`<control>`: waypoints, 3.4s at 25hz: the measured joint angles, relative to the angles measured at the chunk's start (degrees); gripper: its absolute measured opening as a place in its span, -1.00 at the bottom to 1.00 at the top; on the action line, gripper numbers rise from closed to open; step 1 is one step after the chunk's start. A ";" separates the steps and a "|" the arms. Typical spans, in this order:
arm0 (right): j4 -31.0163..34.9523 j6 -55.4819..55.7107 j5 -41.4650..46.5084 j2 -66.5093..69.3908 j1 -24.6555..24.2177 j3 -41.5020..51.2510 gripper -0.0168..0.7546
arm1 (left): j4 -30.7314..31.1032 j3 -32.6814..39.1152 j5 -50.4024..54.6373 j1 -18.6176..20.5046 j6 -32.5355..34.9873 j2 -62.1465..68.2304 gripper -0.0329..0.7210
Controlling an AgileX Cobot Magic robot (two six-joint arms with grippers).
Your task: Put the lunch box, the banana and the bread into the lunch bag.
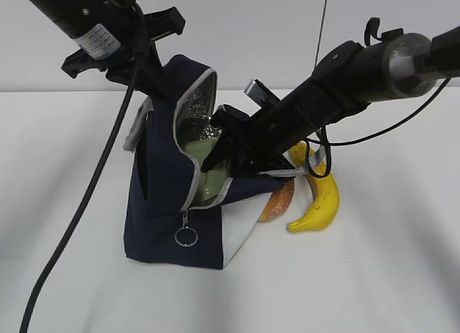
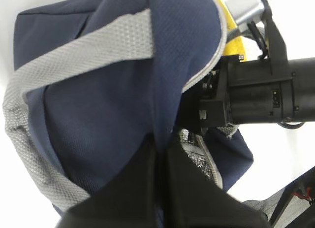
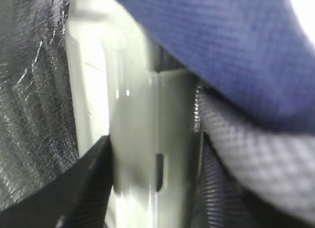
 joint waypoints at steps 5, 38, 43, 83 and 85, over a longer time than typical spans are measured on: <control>0.26 -0.02 1.40 0.00 0.00 -0.27 0.38 | -0.55 0.00 0.11 0.00 0.25 0.00 -0.91; -17.17 4.07 23.15 -2.57 -1.16 -32.33 0.50 | -0.81 0.00 1.63 0.00 1.48 0.00 -0.91; -29.56 6.20 23.89 -8.04 -1.16 -33.82 0.50 | -0.74 0.00 1.91 0.00 2.15 0.00 -0.91; -53.11 18.87 -3.90 -26.53 -1.28 17.93 0.50 | 1.40 0.00 4.20 0.00 2.36 0.00 -0.91; -53.20 19.24 -4.04 -24.86 -1.28 17.93 0.50 | 1.40 0.00 4.20 0.00 2.36 0.00 -0.91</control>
